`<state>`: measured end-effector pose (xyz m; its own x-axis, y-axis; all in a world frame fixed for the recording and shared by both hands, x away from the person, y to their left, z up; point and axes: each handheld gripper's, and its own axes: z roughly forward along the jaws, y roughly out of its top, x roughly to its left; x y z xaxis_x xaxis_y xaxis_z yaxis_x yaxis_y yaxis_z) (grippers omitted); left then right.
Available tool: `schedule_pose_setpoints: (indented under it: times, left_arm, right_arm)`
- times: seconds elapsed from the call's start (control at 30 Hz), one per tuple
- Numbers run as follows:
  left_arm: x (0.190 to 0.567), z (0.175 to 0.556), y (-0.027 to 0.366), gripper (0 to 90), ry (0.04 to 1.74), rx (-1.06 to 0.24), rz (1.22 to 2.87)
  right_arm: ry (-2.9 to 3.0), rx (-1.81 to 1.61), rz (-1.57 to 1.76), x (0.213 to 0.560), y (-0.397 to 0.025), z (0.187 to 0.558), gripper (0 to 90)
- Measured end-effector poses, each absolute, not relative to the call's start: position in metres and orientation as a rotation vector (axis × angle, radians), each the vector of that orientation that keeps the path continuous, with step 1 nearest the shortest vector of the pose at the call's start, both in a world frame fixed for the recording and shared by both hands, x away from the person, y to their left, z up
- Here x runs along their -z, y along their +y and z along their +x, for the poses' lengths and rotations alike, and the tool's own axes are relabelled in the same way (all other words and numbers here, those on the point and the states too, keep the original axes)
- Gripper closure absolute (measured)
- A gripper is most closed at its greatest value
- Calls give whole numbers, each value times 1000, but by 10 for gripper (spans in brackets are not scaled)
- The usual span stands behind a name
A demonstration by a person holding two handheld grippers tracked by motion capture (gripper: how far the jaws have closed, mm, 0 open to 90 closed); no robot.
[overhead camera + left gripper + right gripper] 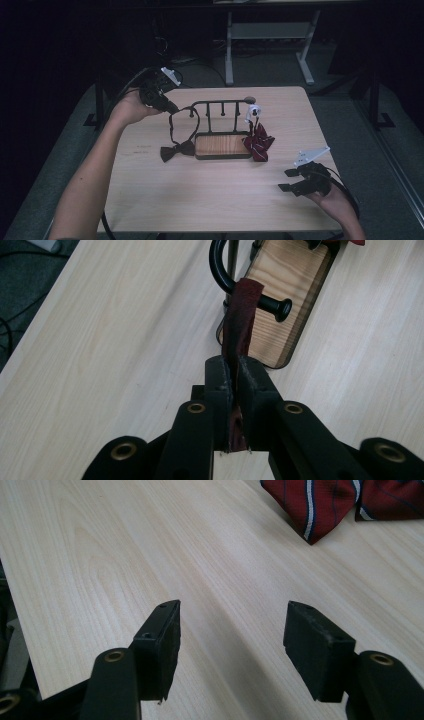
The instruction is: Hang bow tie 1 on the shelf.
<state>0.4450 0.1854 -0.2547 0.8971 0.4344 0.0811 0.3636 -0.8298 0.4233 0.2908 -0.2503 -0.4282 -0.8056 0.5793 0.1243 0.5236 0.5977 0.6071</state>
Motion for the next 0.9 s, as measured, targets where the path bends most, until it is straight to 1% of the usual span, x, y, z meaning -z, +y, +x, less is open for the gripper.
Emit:
schedule_pose_setpoints:
  times: [0.27,0.43,0.7,0.9]
  left_arm:
    - [255,443,187,804,586,-241,2657]
    - [259,437,190,791,583,-226,2623]
    - [264,431,198,772,588,-214,2615]
    - [266,426,201,742,586,-210,2598]
  right_arm:
    - [2728,-997,943,428,-251,291,391]
    - [2718,-1004,953,428,-251,290,378]
    - [2704,-1007,971,427,-252,290,359]
    - [2692,-1015,979,427,-253,291,353]
